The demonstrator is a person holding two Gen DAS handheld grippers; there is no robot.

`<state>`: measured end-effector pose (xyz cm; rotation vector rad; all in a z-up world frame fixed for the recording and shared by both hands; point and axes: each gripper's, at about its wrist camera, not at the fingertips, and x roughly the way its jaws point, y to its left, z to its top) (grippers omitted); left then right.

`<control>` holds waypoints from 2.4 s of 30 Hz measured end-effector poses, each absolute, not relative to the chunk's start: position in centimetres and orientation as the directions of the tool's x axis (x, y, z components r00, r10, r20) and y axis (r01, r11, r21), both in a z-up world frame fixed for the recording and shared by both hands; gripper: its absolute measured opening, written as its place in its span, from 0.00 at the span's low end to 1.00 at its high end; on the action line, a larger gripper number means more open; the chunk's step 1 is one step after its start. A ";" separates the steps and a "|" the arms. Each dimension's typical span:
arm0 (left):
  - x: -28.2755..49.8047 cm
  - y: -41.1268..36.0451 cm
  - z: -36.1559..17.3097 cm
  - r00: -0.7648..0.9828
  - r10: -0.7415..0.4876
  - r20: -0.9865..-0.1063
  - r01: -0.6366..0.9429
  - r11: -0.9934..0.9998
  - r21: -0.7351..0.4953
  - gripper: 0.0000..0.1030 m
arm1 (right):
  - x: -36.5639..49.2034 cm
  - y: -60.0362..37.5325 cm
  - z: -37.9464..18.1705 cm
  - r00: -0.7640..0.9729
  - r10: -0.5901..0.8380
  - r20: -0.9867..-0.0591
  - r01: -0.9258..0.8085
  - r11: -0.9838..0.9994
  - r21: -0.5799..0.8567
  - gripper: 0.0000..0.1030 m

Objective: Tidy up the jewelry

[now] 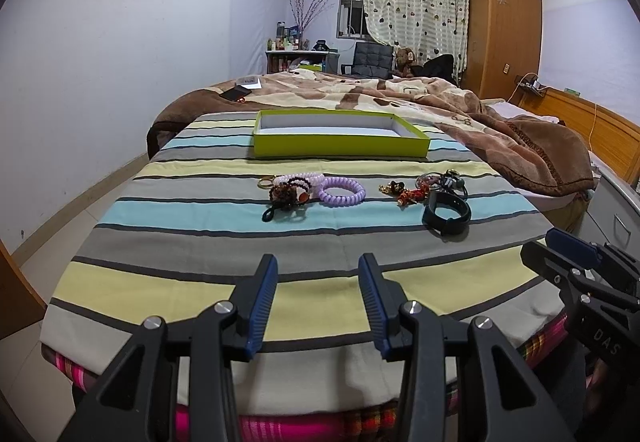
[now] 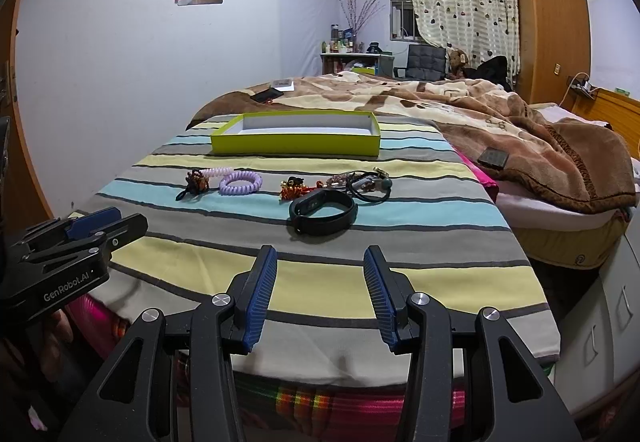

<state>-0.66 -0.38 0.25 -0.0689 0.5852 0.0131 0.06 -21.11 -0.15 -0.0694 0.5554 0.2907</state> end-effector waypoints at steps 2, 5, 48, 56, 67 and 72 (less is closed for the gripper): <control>-0.7 -0.3 0.3 0.833 -0.008 -0.553 -0.031 0.998 -0.062 0.42 | 0.0 -21.1 -0.1 0.810 0.253 -0.528 -0.290 0.957 0.013 0.45; -0.7 -0.2 0.3 0.832 -0.010 -0.555 -0.031 0.997 -0.064 0.42 | 0.2 -21.1 0.0 0.810 0.253 -0.529 -0.290 0.957 0.013 0.45; -0.5 -0.6 -0.1 0.827 -0.004 -0.563 -0.035 0.998 -0.058 0.42 | 0.2 -21.1 0.1 0.811 0.251 -0.528 -0.290 0.957 0.009 0.45; -0.4 -0.6 -0.1 0.826 0.001 -0.563 -0.037 0.998 -0.053 0.42 | 0.2 -21.1 0.1 0.811 0.251 -0.529 -0.291 0.957 0.009 0.45; -0.1 -0.3 -0.3 0.822 0.004 -0.569 -0.038 0.998 -0.047 0.42 | 0.1 -21.0 0.1 0.808 0.251 -0.532 -0.291 0.957 0.010 0.45; 0.4 -0.3 -0.3 0.819 -0.002 -0.574 -0.030 0.998 -0.046 0.42 | 0.4 -20.8 -0.1 0.806 0.248 -0.538 -0.289 0.957 0.009 0.45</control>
